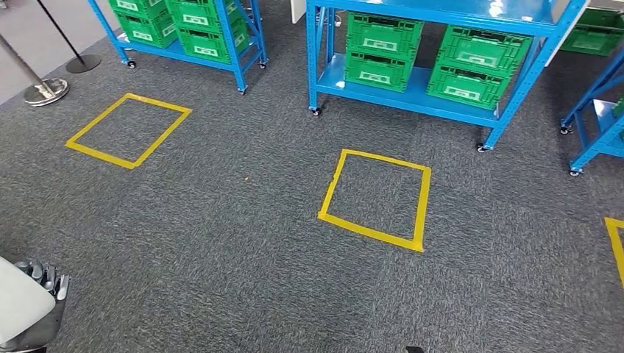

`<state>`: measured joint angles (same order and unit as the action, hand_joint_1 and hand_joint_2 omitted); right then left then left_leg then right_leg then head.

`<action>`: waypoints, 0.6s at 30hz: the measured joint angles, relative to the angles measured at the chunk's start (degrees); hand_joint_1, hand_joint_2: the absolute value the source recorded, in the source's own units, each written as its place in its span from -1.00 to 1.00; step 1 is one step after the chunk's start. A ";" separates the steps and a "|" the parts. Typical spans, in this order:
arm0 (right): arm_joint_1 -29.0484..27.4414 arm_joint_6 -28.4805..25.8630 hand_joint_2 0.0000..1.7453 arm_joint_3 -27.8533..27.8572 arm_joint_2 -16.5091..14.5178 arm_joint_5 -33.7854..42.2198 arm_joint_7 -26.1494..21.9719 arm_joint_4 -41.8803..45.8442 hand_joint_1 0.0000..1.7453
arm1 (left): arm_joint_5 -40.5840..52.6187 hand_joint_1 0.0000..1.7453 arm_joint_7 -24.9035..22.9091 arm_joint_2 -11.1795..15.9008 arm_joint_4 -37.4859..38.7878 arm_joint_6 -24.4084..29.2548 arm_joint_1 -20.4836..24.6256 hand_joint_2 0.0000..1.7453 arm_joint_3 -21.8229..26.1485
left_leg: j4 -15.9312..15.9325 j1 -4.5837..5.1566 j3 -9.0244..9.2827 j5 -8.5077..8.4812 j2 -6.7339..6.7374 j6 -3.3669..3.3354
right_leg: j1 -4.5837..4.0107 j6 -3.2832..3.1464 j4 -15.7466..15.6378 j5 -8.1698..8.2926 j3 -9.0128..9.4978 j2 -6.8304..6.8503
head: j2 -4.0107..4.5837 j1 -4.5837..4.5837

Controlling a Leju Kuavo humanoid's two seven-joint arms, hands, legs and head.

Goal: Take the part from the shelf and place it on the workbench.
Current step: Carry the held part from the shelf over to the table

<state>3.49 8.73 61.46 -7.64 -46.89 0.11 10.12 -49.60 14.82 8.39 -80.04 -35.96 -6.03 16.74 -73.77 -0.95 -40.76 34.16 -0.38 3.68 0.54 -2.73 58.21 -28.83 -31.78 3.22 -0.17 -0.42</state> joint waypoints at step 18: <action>-0.35 -1.10 -1.00 -2.98 -0.55 -3.42 3.38 -0.02 -1.00 | 9.00 1.00 6.28 0.13 -1.89 2.27 -1.40 1.00 -0.35 | 15.18 0.14 7.56 -7.16 -4.90 -3.33 | -0.06 2.45 8.53 -3.13 -3.05 -4.92 | 0.02 0.60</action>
<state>3.14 7.63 58.47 -8.19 -50.31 3.49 10.10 -40.59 21.10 8.51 -81.93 -33.69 -7.42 16.39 -58.59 -0.81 -33.20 26.99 -5.29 0.35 0.48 -0.28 66.74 -31.96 -34.83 -1.70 -0.16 0.19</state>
